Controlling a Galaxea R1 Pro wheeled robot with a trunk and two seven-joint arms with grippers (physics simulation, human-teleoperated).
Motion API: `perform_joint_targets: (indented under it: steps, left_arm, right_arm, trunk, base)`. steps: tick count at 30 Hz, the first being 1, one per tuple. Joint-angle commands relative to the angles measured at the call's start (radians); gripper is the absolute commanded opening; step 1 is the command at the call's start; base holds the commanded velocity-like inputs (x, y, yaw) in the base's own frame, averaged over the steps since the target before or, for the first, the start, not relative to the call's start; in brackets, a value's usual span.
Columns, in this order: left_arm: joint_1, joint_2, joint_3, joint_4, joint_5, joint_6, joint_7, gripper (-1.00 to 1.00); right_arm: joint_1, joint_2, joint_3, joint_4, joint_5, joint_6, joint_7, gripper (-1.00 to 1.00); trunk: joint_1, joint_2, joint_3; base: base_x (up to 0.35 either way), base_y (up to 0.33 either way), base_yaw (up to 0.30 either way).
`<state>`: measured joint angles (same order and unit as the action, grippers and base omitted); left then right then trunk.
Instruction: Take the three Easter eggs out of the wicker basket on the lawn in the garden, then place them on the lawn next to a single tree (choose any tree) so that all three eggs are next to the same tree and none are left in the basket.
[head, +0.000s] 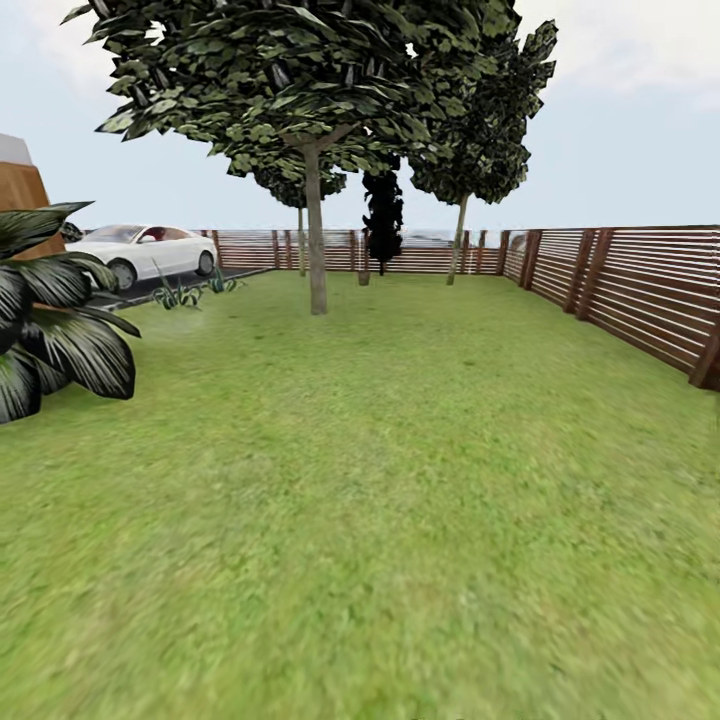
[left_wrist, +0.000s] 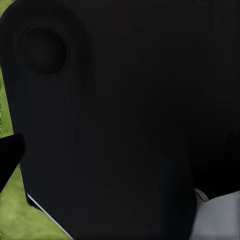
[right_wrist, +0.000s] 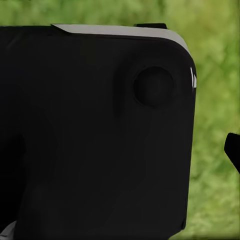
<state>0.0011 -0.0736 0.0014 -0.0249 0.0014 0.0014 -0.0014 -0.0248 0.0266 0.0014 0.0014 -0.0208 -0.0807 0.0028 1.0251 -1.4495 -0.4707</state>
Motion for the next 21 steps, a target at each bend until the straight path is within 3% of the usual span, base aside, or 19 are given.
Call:
perform_joint_targets:
  steps: [1,12,21]
  left_arm:
    - [0.0,0.0,0.0,-0.001,0.0,0.0,0.0,1.0]
    - [0.0,-0.011,0.0,-0.002,0.0,0.0,-0.001,1.0]
    - [0.0,-0.025,-0.003,-0.029,0.0,0.0,-0.002,1.0]
  right_arm:
    - [-0.001,0.0,0.0,0.001,-0.003,-0.004,0.0,1.0]
    - [-0.001,0.0,0.001,0.001,-0.002,-0.004,0.0,1.0]
    - [-0.001,0.0,0.002,0.0,-0.002,-0.004,0.001,1.0]
  trunk:
    - [0.0,0.0,-0.001]
    - [0.0,0.0,-0.001]
    - [0.0,0.0,-0.001]
  base:
    - [0.0,0.0,-0.125]
    - [0.005,0.0,-0.026]
    - [0.245,-0.031,-0.001]
